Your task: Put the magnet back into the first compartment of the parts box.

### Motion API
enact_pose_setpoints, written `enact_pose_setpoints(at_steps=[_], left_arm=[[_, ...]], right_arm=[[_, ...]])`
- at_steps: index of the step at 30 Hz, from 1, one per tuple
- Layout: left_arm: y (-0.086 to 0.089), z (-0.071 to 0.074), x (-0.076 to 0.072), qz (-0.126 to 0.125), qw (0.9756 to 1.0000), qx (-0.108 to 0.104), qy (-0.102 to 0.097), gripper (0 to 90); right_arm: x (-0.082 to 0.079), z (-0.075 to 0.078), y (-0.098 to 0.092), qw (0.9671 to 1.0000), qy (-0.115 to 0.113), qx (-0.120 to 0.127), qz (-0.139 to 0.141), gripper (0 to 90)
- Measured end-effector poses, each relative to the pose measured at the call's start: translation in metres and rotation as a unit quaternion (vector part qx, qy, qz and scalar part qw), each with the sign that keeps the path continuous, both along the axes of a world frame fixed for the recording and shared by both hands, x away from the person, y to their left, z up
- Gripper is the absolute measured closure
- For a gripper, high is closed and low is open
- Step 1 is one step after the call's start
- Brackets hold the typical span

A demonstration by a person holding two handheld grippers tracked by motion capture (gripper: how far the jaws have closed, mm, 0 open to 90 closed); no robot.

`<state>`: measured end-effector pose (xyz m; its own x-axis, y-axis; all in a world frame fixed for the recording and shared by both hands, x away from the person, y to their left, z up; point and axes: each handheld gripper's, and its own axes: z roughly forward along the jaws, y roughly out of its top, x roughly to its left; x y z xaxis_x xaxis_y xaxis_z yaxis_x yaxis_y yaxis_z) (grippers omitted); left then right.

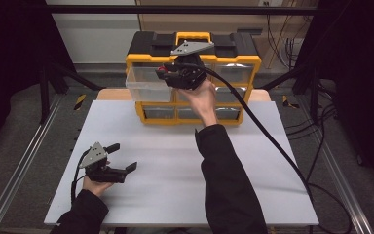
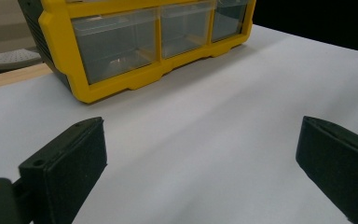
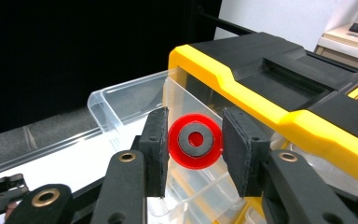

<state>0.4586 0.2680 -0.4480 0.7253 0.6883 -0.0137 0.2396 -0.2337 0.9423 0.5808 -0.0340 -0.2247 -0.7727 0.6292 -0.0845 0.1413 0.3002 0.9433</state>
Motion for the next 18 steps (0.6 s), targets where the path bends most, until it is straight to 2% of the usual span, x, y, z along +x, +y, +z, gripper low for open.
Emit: enact_pose_setpoints(at_steps=[18], left_arm=[[-0.0001,0.0000,-0.0001,0.000,1.0000,0.000,0.000,1.5]], right_arm=[[0.0079,-0.0094,0.0063,0.9998,0.015,-0.011,-0.010,62.4]])
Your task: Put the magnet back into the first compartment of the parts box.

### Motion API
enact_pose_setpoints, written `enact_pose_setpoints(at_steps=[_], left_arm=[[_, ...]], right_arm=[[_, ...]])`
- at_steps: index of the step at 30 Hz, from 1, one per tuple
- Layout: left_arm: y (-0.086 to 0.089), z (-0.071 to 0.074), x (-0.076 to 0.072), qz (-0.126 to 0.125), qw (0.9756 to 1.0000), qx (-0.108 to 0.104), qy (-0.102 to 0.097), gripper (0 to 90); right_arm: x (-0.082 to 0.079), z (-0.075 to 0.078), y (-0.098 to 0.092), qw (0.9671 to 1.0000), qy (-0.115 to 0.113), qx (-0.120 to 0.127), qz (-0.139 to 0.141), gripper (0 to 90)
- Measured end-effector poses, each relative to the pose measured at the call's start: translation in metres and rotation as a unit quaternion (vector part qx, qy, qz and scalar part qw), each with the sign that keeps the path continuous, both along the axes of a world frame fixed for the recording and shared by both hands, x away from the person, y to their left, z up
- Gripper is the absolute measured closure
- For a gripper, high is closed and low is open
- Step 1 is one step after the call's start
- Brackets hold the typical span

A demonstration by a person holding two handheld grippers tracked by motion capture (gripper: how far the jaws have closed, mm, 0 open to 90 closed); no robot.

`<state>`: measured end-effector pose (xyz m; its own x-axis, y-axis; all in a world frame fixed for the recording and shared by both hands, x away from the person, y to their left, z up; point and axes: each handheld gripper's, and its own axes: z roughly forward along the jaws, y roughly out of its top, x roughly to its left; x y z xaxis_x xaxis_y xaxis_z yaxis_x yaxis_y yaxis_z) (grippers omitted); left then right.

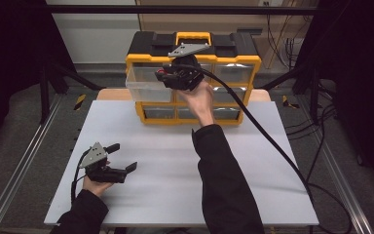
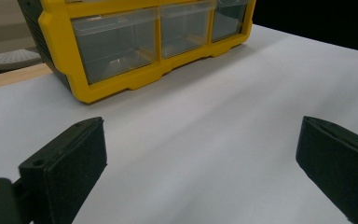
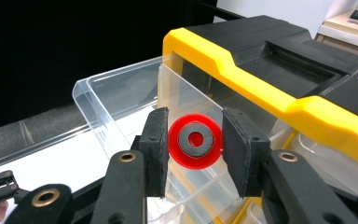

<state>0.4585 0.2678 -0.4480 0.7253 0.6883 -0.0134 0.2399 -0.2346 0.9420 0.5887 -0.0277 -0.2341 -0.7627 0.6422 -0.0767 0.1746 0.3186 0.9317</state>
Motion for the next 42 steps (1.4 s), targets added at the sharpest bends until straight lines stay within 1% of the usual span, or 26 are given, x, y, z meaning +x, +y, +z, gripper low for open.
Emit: enact_pose_setpoints(at_steps=[12,17,22,23,24,25,26,27,28,29,30,31,33,34,35,36,37,39,40,42], left_arm=[[0.000,0.000,0.000,0.000,1.0000,0.000,0.000,1.5],[0.000,0.000,0.000,-0.001,1.0000,0.001,-0.001,1.5],[0.000,0.000,0.000,-0.001,1.0000,0.000,-0.001,1.5],[0.000,0.000,0.000,-0.001,1.0000,-0.001,-0.001,1.5],[0.000,0.000,0.000,-0.001,1.0000,-0.001,-0.001,1.5],[0.000,0.000,0.000,-0.001,1.0000,-0.001,-0.001,1.5],[0.000,0.000,0.000,-0.001,1.0000,-0.001,-0.001,1.5],[0.000,0.000,0.000,-0.001,1.0000,-0.001,-0.001,1.5],[0.000,0.000,0.000,-0.001,1.0000,-0.001,-0.001,1.5],[0.000,0.000,0.000,-0.002,1.0000,0.000,-0.001,1.5],[0.000,0.000,0.000,-0.002,1.0000,0.000,-0.001,1.5],[0.000,0.000,0.000,-0.001,1.0000,0.000,-0.001,1.5],[0.000,0.000,0.000,-0.001,1.0000,-0.001,-0.002,1.5],[0.000,0.000,0.000,-0.001,1.0000,-0.001,-0.002,1.5],[0.000,0.000,0.000,-0.001,1.0000,0.000,-0.001,1.5],[0.000,0.000,0.000,-0.001,1.0000,0.000,-0.001,1.5],[0.000,0.000,0.000,-0.001,1.0000,0.001,-0.001,1.5],[0.000,0.000,0.000,-0.001,1.0000,0.001,-0.002,1.4],[0.000,0.000,0.000,-0.001,1.0000,0.001,-0.001,1.4],[0.000,0.000,0.000,0.000,1.0000,0.001,-0.001,1.4]], right_arm=[[0.001,-0.003,0.003,1.0000,-0.002,-0.005,-0.004,62.3],[0.002,-0.006,0.006,0.9999,-0.011,-0.006,-0.009,61.9],[0.002,-0.006,0.006,0.9999,-0.012,-0.006,-0.009,61.1],[0.001,-0.006,0.006,0.9998,-0.014,-0.004,-0.012,57.4],[0.001,-0.006,0.006,0.9998,-0.014,-0.004,-0.012,57.4],[0.000,-0.004,0.004,0.9997,-0.017,0.007,-0.015,52.4],[0.000,-0.004,0.004,0.9997,-0.017,0.007,-0.015,52.4],[-0.003,0.000,0.003,0.9994,-0.024,0.019,-0.017,46.0],[-0.003,0.000,0.003,0.9994,-0.024,0.019,-0.017,46.0],[-0.004,0.001,0.002,0.9992,-0.029,0.020,-0.019,44.1],[-0.007,0.004,0.000,0.9988,-0.036,0.023,-0.023,40.0],[-0.010,0.007,-0.003,0.9986,-0.037,0.028,-0.026,33.9],[-0.014,0.009,-0.006,0.9981,-0.041,0.036,-0.029,24.7],[-0.014,0.009,-0.006,0.9981,-0.041,0.036,-0.029,24.7],[-0.017,0.011,-0.009,0.9977,-0.040,0.047,-0.029,17.4],[-0.017,0.011,-0.009,0.9977,-0.040,0.047,-0.029,17.4],[-0.022,0.013,-0.013,0.9970,-0.042,0.053,-0.037,11.6],[-0.026,0.013,-0.016,0.9967,-0.041,0.058,-0.039,7.6],[-0.028,0.013,-0.019,0.9961,-0.044,0.064,-0.042,6.6],[-0.032,0.012,-0.023,0.9954,-0.043,0.073,-0.044,5.0]])
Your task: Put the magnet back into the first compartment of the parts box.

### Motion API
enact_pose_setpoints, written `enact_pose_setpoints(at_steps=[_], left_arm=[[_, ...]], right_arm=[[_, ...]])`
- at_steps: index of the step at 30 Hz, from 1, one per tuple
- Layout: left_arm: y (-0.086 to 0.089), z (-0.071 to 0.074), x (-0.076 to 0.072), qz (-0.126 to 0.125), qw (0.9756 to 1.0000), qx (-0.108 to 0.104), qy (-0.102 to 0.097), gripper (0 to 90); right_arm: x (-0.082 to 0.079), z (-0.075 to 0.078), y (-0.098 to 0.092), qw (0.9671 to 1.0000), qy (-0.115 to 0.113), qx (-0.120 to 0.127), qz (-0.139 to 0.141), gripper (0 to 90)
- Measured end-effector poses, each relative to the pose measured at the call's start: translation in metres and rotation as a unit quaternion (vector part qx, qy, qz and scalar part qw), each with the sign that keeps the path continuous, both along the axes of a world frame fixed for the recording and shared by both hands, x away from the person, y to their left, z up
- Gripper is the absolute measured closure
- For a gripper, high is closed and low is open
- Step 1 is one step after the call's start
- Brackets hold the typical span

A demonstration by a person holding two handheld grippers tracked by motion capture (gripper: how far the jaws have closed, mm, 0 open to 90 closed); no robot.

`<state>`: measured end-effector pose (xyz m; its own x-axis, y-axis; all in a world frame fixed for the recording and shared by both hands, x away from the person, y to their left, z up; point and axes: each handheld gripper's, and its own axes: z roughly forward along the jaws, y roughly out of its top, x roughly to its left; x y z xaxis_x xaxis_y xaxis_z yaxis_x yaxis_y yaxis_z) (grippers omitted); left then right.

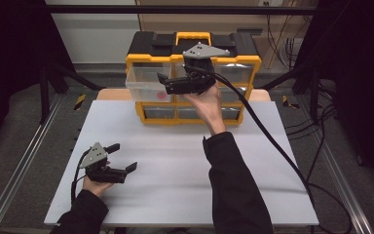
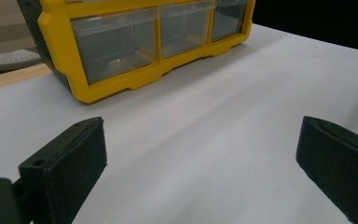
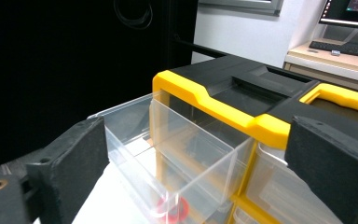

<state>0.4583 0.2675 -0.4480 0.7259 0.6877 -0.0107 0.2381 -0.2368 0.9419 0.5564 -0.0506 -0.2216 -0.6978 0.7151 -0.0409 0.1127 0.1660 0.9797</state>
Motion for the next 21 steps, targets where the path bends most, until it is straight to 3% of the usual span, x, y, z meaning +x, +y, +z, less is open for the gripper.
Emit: enact_pose_setpoints(at_steps=[10,21], left_arm=[[0.000,0.000,0.000,0.000,1.0000,0.000,-0.001,1.4],[-0.001,0.000,0.000,-0.001,1.0000,0.001,-0.002,1.4]], right_arm=[[-0.021,-0.015,-0.021,0.9999,-0.003,0.010,0.004,2.5],[-0.051,-0.048,-0.050,0.9997,-0.006,0.018,0.013,2.0]])
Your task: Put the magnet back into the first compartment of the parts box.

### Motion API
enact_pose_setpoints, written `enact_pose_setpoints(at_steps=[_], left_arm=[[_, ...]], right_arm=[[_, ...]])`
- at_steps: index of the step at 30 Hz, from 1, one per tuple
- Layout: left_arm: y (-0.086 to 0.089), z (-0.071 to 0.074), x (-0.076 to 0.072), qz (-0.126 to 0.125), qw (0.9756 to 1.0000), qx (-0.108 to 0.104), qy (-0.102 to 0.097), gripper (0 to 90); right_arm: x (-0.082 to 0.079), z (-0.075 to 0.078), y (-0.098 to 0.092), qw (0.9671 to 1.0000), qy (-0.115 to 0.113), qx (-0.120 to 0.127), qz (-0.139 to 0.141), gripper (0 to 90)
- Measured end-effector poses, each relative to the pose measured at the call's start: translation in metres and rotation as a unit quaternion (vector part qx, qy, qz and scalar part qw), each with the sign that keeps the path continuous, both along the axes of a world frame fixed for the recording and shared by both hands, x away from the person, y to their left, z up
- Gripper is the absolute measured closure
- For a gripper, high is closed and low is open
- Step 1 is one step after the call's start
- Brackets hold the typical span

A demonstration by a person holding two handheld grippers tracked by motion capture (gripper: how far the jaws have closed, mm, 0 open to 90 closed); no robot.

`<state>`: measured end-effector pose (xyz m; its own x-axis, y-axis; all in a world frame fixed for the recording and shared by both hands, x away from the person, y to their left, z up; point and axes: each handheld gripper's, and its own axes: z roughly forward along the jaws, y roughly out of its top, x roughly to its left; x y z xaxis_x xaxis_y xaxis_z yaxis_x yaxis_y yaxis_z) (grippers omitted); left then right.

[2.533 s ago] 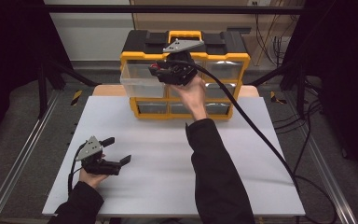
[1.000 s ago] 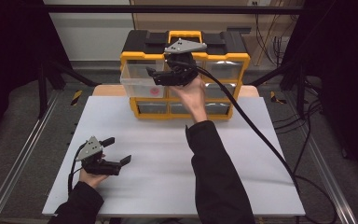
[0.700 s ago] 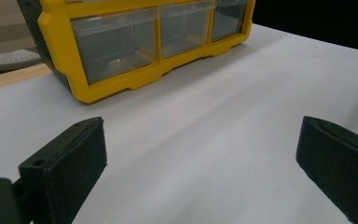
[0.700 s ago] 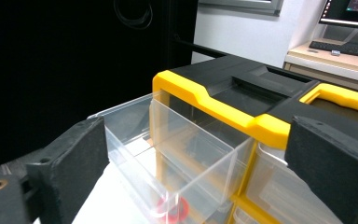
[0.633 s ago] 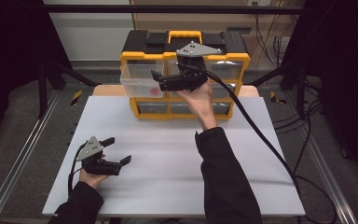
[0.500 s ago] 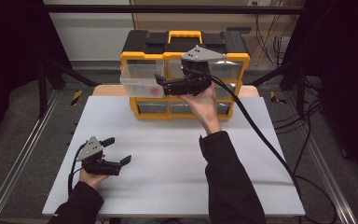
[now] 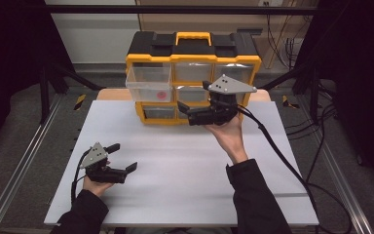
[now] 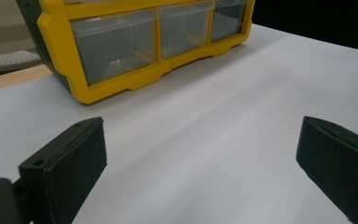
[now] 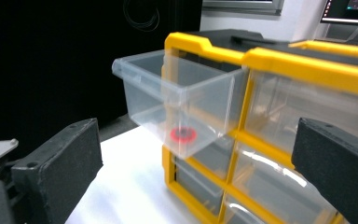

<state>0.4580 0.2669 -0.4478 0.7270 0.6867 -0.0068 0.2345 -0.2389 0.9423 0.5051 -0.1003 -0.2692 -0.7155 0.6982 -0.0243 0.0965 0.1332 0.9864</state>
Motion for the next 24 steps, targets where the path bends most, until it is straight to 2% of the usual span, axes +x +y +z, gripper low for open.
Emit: enact_pose_setpoints(at_steps=[6,10,11,12,13,14,15,16,17,18,20,22,24], left_arm=[[0.000,0.000,0.000,0.000,1.0000,0.000,0.000,1.4],[0.000,0.000,0.000,0.000,1.0000,0.000,0.000,1.4],[0.000,0.000,0.000,0.000,1.0000,0.000,0.000,1.4],[0.000,0.000,0.000,0.000,1.0000,0.000,0.000,1.4],[0.000,0.000,0.000,0.000,1.0000,0.000,0.000,1.4],[0.000,0.000,0.000,0.001,1.0000,0.002,0.001,1.4],[0.000,0.000,0.000,0.001,1.0000,0.002,0.001,1.4],[-0.001,0.000,0.000,0.001,1.0000,0.001,0.001,1.4],[-0.001,0.000,0.000,0.001,1.0000,0.001,0.001,1.4],[-0.001,0.000,0.000,0.000,1.0000,0.001,0.000,1.4],[-0.001,0.000,0.000,0.000,1.0000,0.001,0.001,1.4],[-0.001,0.000,0.000,0.000,1.0000,0.001,0.002,1.4],[-0.001,0.000,0.000,0.000,1.0000,0.001,0.002,1.4]], right_arm=[[-0.009,-0.016,-0.010,1.0000,0.001,-0.003,-0.005,1.6],[-0.017,-0.037,-0.022,0.9998,0.014,-0.008,-0.007,1.2],[-0.017,-0.037,-0.022,0.9998,0.014,-0.008,-0.007,1.2],[-0.019,-0.046,-0.027,0.9998,0.017,-0.003,-0.007,1.2],[-0.019,-0.046,-0.027,0.9998,0.017,-0.003,-0.007,1.2],[-0.021,-0.056,-0.032,0.9997,0.024,0.002,-0.005,1.1],[-0.021,-0.056,-0.032,0.9997,0.024,0.002,-0.005,1.1],[-0.022,-0.067,-0.038,0.9994,0.033,0.003,-0.007,0.9],[-0.022,-0.067,-0.038,0.9994,0.033,0.003,-0.007,0.9],[-0.023,-0.078,-0.044,0.9992,0.039,0.001,-0.010,0.8],[-0.025,-0.088,-0.051,0.9989,0.045,0.002,-0.015,0.8],[-0.026,-0.092,-0.054,0.9988,0.047,0.003,-0.015,0.8],[-0.031,-0.107,-0.067,0.9983,0.053,0.013,-0.020,1.0]])
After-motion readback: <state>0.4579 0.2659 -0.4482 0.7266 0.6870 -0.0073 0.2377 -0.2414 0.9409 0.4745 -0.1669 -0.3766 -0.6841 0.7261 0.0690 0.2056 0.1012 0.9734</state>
